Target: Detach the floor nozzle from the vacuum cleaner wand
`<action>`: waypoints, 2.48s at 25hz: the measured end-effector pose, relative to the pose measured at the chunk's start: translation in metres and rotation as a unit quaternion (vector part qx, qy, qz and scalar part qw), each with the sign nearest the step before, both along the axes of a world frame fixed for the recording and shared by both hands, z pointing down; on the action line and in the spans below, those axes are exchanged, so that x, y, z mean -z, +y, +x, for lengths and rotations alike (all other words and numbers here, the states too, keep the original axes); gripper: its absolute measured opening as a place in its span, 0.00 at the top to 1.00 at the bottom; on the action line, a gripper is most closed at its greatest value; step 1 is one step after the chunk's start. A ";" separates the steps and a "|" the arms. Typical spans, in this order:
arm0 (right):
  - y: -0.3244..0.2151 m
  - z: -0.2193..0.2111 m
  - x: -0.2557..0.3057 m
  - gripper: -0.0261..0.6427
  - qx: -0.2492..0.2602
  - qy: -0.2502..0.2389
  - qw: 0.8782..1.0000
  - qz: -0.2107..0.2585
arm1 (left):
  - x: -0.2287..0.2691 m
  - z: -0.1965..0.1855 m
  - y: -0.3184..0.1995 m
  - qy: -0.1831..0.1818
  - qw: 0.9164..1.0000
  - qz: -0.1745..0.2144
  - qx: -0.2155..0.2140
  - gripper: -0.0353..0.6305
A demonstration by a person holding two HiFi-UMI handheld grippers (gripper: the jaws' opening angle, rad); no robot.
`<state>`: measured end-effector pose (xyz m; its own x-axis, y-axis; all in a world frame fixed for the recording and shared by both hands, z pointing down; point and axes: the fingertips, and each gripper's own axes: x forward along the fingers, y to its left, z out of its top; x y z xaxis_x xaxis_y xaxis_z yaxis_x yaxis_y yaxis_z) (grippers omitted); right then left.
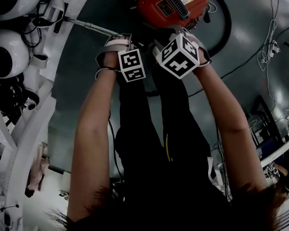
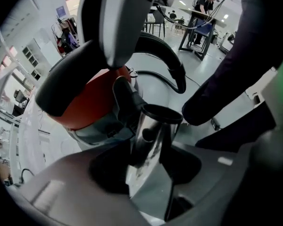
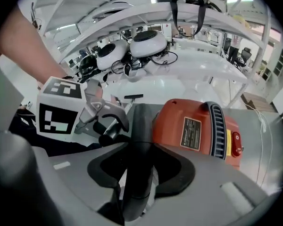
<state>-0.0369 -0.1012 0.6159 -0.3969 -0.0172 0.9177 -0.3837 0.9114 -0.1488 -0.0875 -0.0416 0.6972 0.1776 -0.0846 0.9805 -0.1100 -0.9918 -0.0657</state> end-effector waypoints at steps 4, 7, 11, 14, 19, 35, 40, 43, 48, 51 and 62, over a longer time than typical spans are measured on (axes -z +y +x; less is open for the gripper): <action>-0.014 -0.015 0.001 0.72 -0.001 -0.009 1.000 0.030 | 0.001 0.000 0.000 -0.001 1.000 0.004 0.002 0.65; -0.018 -0.022 -0.001 0.72 0.008 -0.012 0.999 0.045 | 0.001 -0.001 0.000 -0.004 1.000 0.007 0.015 0.65; -0.017 -0.027 -0.006 0.67 0.031 -0.004 0.996 0.082 | -0.001 -0.001 -0.001 -0.005 0.999 0.008 0.035 0.64; -0.017 -0.031 0.002 0.63 0.014 -0.032 0.996 0.088 | -0.001 -0.003 -0.002 0.003 0.999 0.009 0.050 0.62; -0.020 -0.021 0.025 0.62 -0.050 -0.082 0.990 0.101 | -0.001 -0.004 -0.002 0.013 0.997 0.006 0.071 0.61; 0.015 0.023 0.029 0.79 -0.182 -0.095 0.977 0.053 | 0.000 0.003 0.029 0.041 0.990 -0.027 0.135 0.48; 0.021 0.024 0.026 0.82 -0.194 -0.097 0.975 0.043 | -0.012 0.001 0.037 0.013 0.990 -0.029 0.141 0.50; 0.029 0.029 0.024 0.82 -0.203 -0.101 0.973 0.031 | -0.030 0.000 0.043 -0.015 0.989 -0.033 0.146 0.52; 0.048 0.051 0.011 0.84 -0.201 -0.088 0.975 0.026 | -0.051 -0.012 0.021 -0.047 0.973 0.045 0.223 0.93; 0.063 0.065 0.001 0.84 -0.199 -0.069 0.977 0.025 | -0.057 -0.024 0.023 -0.040 0.959 0.011 0.281 0.93; 0.087 0.026 0.018 0.96 -0.286 -0.072 0.953 0.068 | 0.032 -0.040 0.031 0.149 0.936 0.021 0.318 0.93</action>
